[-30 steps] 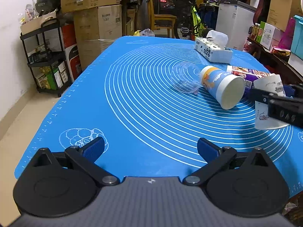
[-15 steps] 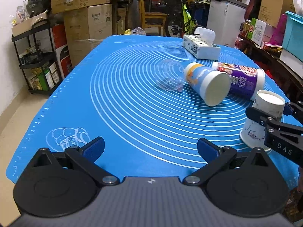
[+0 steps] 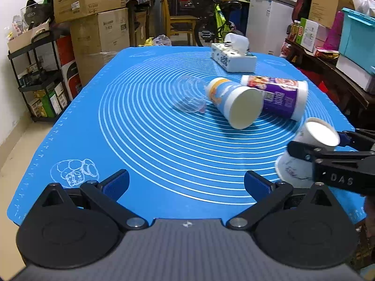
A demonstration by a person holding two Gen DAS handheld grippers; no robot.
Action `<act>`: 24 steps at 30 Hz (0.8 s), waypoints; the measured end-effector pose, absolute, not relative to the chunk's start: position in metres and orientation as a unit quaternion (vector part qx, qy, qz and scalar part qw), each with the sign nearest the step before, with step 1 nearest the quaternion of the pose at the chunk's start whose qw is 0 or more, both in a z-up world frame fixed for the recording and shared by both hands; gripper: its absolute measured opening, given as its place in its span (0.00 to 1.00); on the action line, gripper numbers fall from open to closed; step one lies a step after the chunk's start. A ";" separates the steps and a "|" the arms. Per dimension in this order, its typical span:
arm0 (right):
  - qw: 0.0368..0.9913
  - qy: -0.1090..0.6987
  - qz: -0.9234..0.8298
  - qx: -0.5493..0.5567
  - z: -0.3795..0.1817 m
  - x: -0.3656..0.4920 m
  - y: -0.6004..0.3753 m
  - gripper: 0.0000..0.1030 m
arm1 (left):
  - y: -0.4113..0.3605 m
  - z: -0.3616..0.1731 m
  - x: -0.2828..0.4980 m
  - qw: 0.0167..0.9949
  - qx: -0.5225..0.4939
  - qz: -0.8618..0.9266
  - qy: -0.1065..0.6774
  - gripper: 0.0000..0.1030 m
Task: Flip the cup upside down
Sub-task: 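Lower the paper cup rim-down onto the mat and open the right gripper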
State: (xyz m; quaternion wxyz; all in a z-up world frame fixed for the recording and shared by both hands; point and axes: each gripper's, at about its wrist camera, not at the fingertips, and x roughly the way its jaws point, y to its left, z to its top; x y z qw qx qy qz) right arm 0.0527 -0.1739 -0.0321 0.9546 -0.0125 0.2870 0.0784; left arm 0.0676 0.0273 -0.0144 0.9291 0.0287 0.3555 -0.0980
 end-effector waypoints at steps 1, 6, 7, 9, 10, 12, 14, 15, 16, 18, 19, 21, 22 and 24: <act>0.955 0.284 0.080 -0.011 -0.031 0.050 -0.175 0.74 | 0.024 -0.013 0.065 0.929 0.029 -0.101 0.355 1.00; 0.961 0.265 0.076 0.001 -0.021 0.028 -0.184 0.81 | 0.006 -0.007 0.046 0.931 0.045 -0.113 0.345 1.00; 0.962 0.262 0.072 0.008 -0.018 0.021 -0.189 0.82 | 0.001 -0.006 0.040 0.932 0.052 -0.112 0.341 1.00; 0.964 0.258 0.064 0.018 -0.015 0.009 -0.196 0.82 | -0.006 -0.005 0.031 0.934 0.061 -0.110 0.333 1.00; 0.964 0.258 0.057 0.021 -0.015 0.003 -0.200 0.82 | -0.008 -0.005 0.026 0.935 0.061 -0.109 0.331 1.00; 0.964 0.260 0.049 0.024 -0.013 -0.010 -0.207 0.82 | -0.010 -0.004 0.018 0.936 0.049 -0.109 0.331 1.00; 0.962 0.268 0.045 0.023 -0.013 -0.020 -0.213 0.82 | -0.012 -0.006 0.012 0.935 0.037 -0.111 0.334 1.00; 0.961 0.272 0.042 0.020 -0.013 -0.025 -0.215 0.82 | -0.014 -0.006 0.010 0.935 0.035 -0.111 0.335 1.00; 0.961 0.274 0.040 0.018 -0.013 -0.030 -0.217 0.82 | -0.016 -0.007 0.008 0.936 0.035 -0.109 0.334 1.00; 0.960 0.279 0.039 0.016 -0.012 -0.037 -0.220 0.82 | -0.019 -0.007 0.004 0.937 0.037 -0.104 0.330 1.00; 0.958 0.282 0.039 0.015 -0.012 -0.040 -0.221 0.82 | -0.020 -0.008 0.002 0.938 0.038 -0.103 0.329 1.00; 0.957 0.288 0.042 0.014 -0.011 -0.044 -0.221 0.82 | -0.023 -0.009 -0.001 0.938 0.039 -0.104 0.329 1.00; 0.956 0.290 0.043 0.013 -0.010 -0.045 -0.221 0.82 | -0.024 -0.010 -0.002 0.937 0.039 -0.106 0.330 1.00; 0.955 0.294 0.043 0.011 -0.010 -0.048 -0.220 0.82 | -0.027 -0.012 -0.003 0.936 0.043 -0.109 0.333 1.00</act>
